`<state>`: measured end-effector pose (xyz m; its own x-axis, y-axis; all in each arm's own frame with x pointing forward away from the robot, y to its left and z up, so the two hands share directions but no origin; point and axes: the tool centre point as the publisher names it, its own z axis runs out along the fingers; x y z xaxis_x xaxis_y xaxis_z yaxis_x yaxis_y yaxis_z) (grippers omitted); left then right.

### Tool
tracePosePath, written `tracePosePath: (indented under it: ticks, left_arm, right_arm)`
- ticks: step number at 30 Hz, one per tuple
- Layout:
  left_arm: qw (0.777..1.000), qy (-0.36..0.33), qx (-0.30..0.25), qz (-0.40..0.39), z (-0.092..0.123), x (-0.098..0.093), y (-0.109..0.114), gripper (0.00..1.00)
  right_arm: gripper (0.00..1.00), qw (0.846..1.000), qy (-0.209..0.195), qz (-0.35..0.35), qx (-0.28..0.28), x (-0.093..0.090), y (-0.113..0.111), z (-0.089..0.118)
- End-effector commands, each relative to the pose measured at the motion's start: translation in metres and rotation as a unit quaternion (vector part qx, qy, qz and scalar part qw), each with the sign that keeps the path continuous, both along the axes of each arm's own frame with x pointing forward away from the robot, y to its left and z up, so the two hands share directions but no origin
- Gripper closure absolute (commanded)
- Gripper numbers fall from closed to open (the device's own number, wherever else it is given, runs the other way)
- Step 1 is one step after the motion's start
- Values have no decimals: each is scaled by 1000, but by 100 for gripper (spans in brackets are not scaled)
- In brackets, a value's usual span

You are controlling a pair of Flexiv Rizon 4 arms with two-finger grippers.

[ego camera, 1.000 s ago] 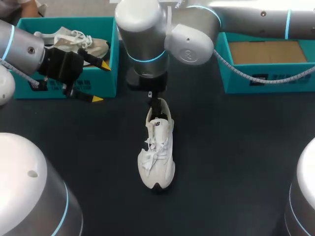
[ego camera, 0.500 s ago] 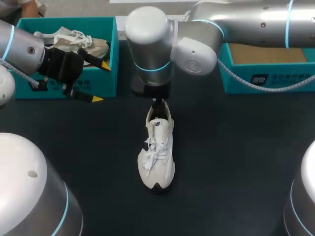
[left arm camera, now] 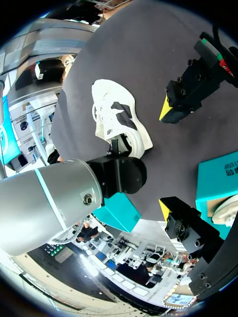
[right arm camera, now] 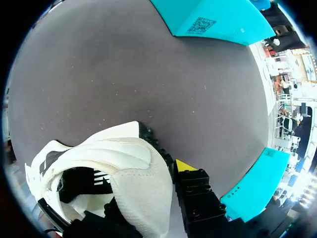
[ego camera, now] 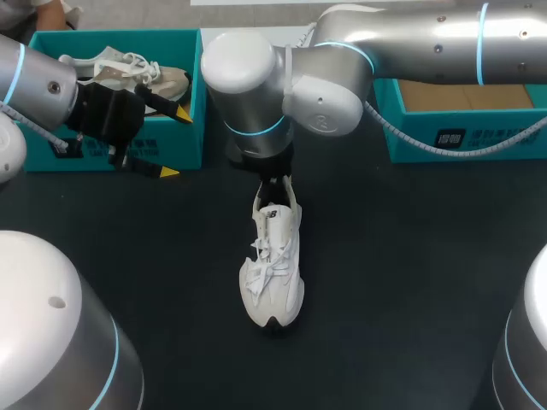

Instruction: Take the shoe out of the shoebox, open the shoe tongue, remove and reinsert the insole, then place the shoe into the shoebox

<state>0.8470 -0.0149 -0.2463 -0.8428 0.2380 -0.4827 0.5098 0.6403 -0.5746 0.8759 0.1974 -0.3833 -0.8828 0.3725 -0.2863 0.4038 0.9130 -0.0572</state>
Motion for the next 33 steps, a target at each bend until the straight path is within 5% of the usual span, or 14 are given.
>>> tracePosePath:
  ticks: [1, 7, 21, 28, 33]
  left_arm:
    - [1000, 0, 2, 1, 0, -1, 0, 0]
    - [1000, 0, 2, 1, 0, -1, 0, 0]
    - [1000, 0, 2, 1, 0, -1, 0, 0]
    - [1000, 0, 2, 1, 0, -1, 0, 0]
    - [1000, 0, 2, 1, 0, -1, 0, 0]
  right_arm:
    - [100, 1000, -1, -10, 9, -3, -6, 14]
    - [100, 1000, 10, -4, 26, -6, -17, 61]
    - [100, 995, 57, 79, 35, -6, -53, 217]
    - [100, 996, 41, 70, 32, 0, -62, 255]
    - [100, 996, 41, 70, 32, 0, -62, 255]
